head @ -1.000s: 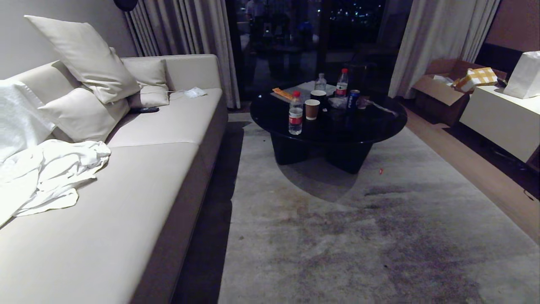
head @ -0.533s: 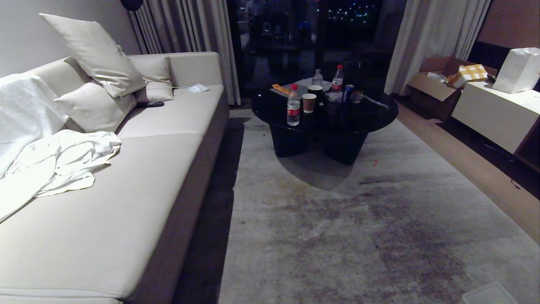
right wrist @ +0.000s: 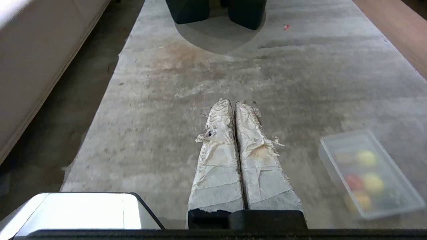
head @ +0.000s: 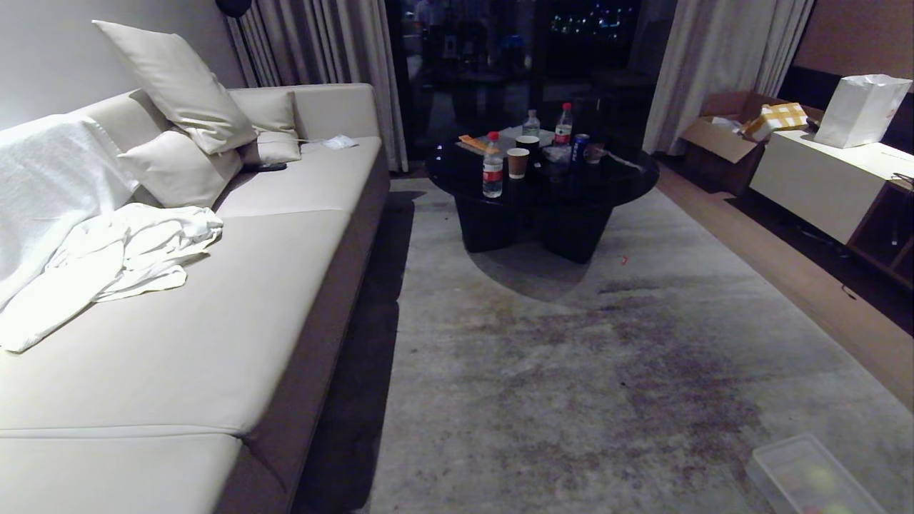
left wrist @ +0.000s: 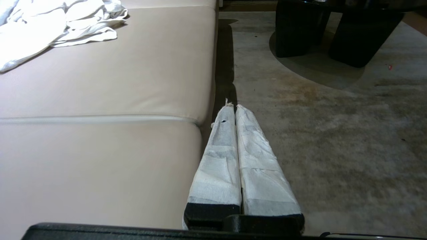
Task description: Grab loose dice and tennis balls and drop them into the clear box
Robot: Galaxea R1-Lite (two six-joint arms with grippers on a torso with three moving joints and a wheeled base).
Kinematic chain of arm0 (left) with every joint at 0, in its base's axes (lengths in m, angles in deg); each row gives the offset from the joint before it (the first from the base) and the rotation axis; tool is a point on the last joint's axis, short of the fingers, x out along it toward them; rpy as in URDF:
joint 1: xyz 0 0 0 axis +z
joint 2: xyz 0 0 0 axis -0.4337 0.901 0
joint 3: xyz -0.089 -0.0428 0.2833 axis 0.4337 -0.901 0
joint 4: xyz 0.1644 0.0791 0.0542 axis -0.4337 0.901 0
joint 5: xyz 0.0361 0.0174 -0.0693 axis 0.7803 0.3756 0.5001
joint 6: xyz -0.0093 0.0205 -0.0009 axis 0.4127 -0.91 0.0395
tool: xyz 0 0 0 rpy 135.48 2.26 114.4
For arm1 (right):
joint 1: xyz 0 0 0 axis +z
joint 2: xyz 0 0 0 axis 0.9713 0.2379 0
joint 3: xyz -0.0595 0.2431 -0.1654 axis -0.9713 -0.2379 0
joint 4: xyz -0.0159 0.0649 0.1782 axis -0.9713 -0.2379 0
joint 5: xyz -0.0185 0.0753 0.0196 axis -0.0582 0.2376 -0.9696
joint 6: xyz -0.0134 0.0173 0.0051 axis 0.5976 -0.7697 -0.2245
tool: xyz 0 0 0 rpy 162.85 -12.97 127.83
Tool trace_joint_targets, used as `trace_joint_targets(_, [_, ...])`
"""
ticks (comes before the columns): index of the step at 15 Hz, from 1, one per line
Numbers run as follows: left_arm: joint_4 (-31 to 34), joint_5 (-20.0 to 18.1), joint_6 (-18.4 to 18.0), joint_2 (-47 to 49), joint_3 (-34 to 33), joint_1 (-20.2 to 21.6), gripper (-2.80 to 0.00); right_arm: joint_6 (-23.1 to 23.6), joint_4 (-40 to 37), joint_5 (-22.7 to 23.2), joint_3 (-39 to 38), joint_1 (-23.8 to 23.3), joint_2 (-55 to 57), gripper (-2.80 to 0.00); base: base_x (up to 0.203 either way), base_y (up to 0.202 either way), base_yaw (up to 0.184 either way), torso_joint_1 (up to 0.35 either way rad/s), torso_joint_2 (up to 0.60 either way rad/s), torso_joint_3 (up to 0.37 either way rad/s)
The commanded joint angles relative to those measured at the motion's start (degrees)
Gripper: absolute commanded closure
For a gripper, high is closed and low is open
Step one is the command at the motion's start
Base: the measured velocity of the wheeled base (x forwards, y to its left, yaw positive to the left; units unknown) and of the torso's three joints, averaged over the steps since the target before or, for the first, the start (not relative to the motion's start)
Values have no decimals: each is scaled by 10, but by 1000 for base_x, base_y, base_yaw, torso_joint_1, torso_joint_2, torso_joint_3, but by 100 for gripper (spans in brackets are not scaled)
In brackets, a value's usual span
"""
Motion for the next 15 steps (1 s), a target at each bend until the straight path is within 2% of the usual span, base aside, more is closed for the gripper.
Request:
trace_joint_targets(1, [-1, -1, -4, 1, -1, 0, 0, 0, -1, 0, 0, 0, 1, 0, -182, 0, 0, 3, -2, -1])
trace_joint_targets(3, [-1, -1, -4, 1, -1, 0, 0, 0, -1, 0, 0, -1, 1, 0, -153, 0, -3, 2, 4, 1])
trace_joint_targets(15, [0, 2, 5, 1, -1, 0, 0, 1, -1, 2, 0, 0, 1, 0, 0, 0, 0, 0, 0, 0])
